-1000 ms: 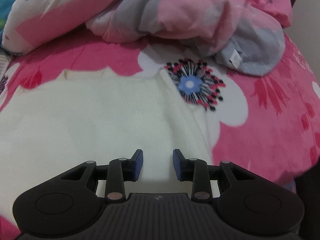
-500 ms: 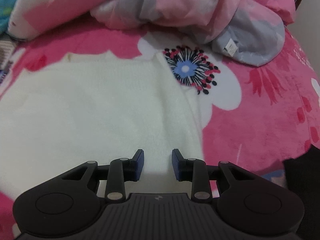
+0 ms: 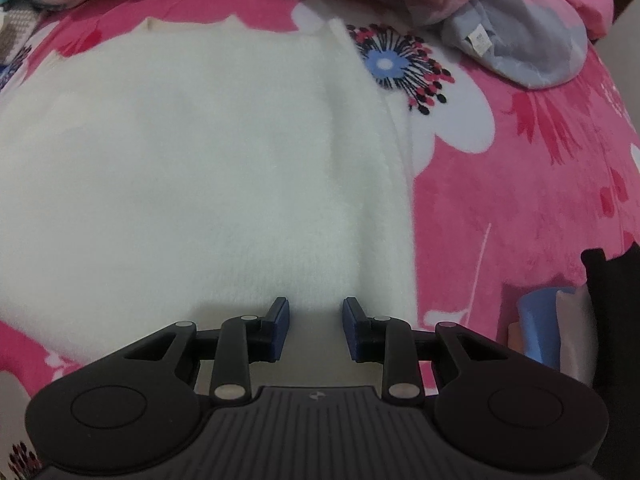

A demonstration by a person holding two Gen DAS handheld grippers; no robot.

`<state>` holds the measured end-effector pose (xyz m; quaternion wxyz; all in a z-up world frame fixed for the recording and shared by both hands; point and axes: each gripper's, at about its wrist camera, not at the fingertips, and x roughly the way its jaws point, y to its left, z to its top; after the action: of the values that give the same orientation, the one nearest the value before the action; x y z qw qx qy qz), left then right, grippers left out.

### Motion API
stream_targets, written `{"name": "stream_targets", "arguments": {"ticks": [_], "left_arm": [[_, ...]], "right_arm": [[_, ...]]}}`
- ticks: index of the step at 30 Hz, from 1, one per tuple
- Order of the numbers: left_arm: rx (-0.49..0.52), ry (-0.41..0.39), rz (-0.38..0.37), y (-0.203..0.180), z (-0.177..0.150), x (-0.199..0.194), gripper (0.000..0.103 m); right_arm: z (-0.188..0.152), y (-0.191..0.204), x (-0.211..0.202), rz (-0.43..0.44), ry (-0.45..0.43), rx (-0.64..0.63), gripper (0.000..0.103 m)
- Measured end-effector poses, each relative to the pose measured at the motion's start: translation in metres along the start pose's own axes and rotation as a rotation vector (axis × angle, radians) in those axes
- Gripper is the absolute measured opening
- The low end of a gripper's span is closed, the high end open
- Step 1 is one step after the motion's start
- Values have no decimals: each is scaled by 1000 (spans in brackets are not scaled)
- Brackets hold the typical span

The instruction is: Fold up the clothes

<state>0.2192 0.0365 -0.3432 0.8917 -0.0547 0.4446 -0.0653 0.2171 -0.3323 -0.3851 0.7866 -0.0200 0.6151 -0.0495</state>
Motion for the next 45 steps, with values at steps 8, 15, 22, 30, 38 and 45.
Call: {"name": "stream_targets", "arguments": {"ticks": [8, 15, 22, 30, 38, 45], "left_arm": [[116, -126, -76, -29, 7, -42, 38], [-36, 60, -144, -12, -10, 8, 36], [-1, -47, -182, -25, 16, -13, 36], [-2, 32, -172, -46, 26, 44, 36], [-76, 58, -214, -28, 22, 57, 36], [-48, 51, -211, -31, 24, 58, 36]], "right_arm": [[-4, -1, -1, 10, -23, 11, 31], [-2, -4, -2, 29, -19, -12, 30], [-2, -5, 0, 37, -22, -15, 30], [-2, -4, 0, 30, -22, -13, 31], [-8, -10, -14, 25, -38, 0, 30], [-13, -21, -35, 83, -35, 8, 31]]}}
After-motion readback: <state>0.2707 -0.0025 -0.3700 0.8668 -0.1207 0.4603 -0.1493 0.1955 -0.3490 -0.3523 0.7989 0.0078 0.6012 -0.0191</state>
